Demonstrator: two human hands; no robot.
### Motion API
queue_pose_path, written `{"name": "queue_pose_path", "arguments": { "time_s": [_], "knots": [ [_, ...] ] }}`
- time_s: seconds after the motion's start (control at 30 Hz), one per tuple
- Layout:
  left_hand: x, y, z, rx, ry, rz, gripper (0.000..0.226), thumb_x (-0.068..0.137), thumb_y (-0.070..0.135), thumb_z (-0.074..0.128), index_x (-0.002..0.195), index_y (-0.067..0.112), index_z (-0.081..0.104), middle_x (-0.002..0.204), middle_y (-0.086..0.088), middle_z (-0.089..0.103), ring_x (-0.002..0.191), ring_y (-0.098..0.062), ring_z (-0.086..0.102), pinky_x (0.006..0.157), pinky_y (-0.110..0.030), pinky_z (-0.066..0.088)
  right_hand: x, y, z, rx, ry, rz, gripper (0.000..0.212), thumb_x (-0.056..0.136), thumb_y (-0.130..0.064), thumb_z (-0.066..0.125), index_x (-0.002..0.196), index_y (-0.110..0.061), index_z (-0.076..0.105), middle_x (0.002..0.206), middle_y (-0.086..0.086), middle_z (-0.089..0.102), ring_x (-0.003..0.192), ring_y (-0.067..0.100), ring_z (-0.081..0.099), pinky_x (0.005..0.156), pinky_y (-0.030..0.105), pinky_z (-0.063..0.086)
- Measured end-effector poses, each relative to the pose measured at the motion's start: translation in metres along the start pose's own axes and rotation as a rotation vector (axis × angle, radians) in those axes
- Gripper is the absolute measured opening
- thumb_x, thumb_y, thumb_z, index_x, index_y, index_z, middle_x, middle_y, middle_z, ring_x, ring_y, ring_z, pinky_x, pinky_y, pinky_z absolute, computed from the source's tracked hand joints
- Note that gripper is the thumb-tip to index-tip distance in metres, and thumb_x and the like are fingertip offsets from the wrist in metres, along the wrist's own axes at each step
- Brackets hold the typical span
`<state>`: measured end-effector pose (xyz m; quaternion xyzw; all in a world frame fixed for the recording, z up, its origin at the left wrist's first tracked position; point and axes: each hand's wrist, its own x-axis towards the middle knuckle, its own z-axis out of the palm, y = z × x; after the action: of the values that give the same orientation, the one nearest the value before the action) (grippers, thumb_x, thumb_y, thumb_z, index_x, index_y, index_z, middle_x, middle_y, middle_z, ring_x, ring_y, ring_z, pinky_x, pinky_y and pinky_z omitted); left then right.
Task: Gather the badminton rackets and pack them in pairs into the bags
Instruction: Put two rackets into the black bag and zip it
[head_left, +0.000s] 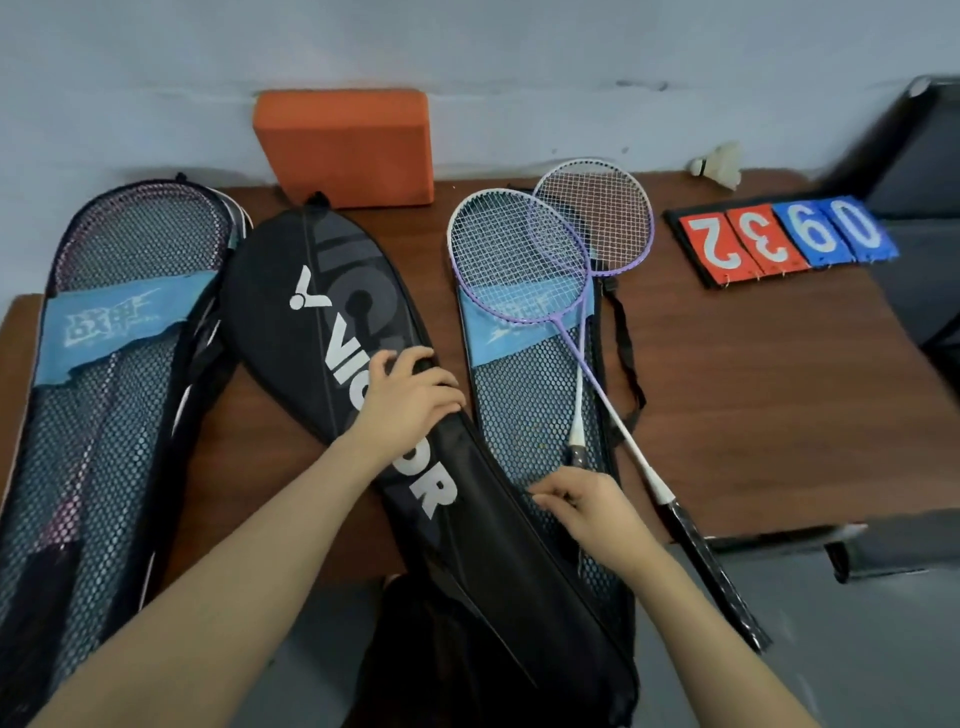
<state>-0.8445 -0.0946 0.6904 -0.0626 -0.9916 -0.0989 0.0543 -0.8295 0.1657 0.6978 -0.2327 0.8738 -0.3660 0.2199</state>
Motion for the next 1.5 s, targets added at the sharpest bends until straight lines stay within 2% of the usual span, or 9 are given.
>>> {"name": "queue_pose_path", "arguments": {
  "time_s": [0.23,0.4,0.6,0.77,0.93,1.07,1.23,1.33,1.5],
  "knots": [
    [0.000,0.021,0.006,0.034,-0.052,-0.084,0.013,0.087,0.030,0.059,0.088,0.028,0.072,0.110,0.005,0.067,0.116,-0.030,0.049,0.092,-0.043,0.019,-0.038,0.015,-0.001,0.016,0.018,0.025,0.012,0.088,-0.018,0.062,0.095,-0.016,0.071,0.086,-0.014,0.065,0.084,0.005,0.062,0.079,0.028,0.052],
    [-0.034,0.073,0.000,-0.045,-0.205,0.005,0.029,0.094,0.038,0.045,0.119,0.032,0.059,0.141,0.013,0.041,0.135,-0.019,0.027,0.100,-0.042,0.012,-0.037,0.005,0.001,0.076,0.064,-0.034,0.009,0.086,-0.015,0.062,0.091,-0.016,0.070,0.086,-0.007,0.067,0.081,0.004,0.061,0.077,0.026,0.051],
    [-0.069,0.087,0.001,-0.155,-0.032,0.006,0.034,0.087,0.044,0.034,0.096,0.032,0.064,0.110,0.018,0.062,0.126,-0.014,0.044,0.090,-0.032,0.014,-0.043,0.000,-0.009,0.161,0.099,-0.085,0.007,0.084,-0.010,0.065,0.086,-0.013,0.070,0.078,-0.008,0.067,0.076,0.001,0.060,0.070,0.014,0.047],
    [-0.043,0.075,-0.009,-0.214,0.112,-0.047,0.033,0.088,0.045,0.037,0.096,0.033,0.068,0.109,0.018,0.064,0.123,-0.013,0.046,0.092,-0.028,0.011,-0.047,-0.002,-0.028,0.212,0.175,-0.088,0.008,0.083,-0.004,0.065,0.086,-0.007,0.071,0.075,-0.016,0.064,0.072,-0.006,0.060,0.066,0.006,0.042],
    [-0.017,0.079,0.001,-0.237,0.205,-0.121,0.016,0.090,0.024,0.057,0.096,0.026,0.071,0.109,0.010,0.066,0.124,-0.019,0.046,0.094,-0.031,0.013,-0.069,0.030,-0.058,0.189,0.227,0.018,0.013,0.083,-0.002,0.064,0.082,-0.012,0.072,0.076,-0.011,0.066,0.072,-0.004,0.060,0.066,0.007,0.042],
    [-0.001,0.103,0.004,-0.196,0.108,-0.216,0.021,0.093,0.024,0.052,0.106,0.026,0.067,0.122,0.010,0.060,0.132,-0.018,0.037,0.099,-0.039,0.014,-0.084,0.054,-0.070,0.217,0.292,0.109,0.013,0.083,0.000,0.063,0.084,-0.010,0.072,0.079,-0.006,0.068,0.073,0.000,0.061,0.068,0.010,0.046],
    [-0.021,0.176,0.021,-0.160,-0.063,0.155,0.027,0.091,0.030,0.048,0.113,0.027,0.064,0.123,0.010,0.059,0.130,-0.019,0.038,0.097,-0.039,0.012,-0.084,0.060,-0.069,0.220,0.318,0.127,0.012,0.083,-0.001,0.063,0.085,-0.009,0.072,0.079,-0.002,0.069,0.072,-0.002,0.060,0.065,0.007,0.043],
    [-0.030,0.199,0.028,-0.193,-0.044,0.099,0.032,0.085,0.037,0.038,0.093,0.030,0.068,0.098,0.016,0.066,0.108,-0.013,0.055,0.086,-0.034,0.019,-0.084,0.061,-0.073,0.207,0.289,0.111,0.011,0.084,-0.003,0.063,0.084,-0.011,0.071,0.080,-0.001,0.069,0.075,0.003,0.062,0.069,0.014,0.046],
    [-0.024,0.187,0.025,-0.232,0.128,0.091,0.030,0.087,0.040,0.041,0.086,0.033,0.070,0.088,0.020,0.066,0.094,-0.005,0.043,0.082,-0.032,0.019,-0.092,0.065,-0.083,0.238,0.313,0.078,0.018,0.083,0.000,0.063,0.080,-0.017,0.070,0.080,-0.003,0.069,0.077,0.003,0.063,0.068,0.009,0.045]
  ]
}}
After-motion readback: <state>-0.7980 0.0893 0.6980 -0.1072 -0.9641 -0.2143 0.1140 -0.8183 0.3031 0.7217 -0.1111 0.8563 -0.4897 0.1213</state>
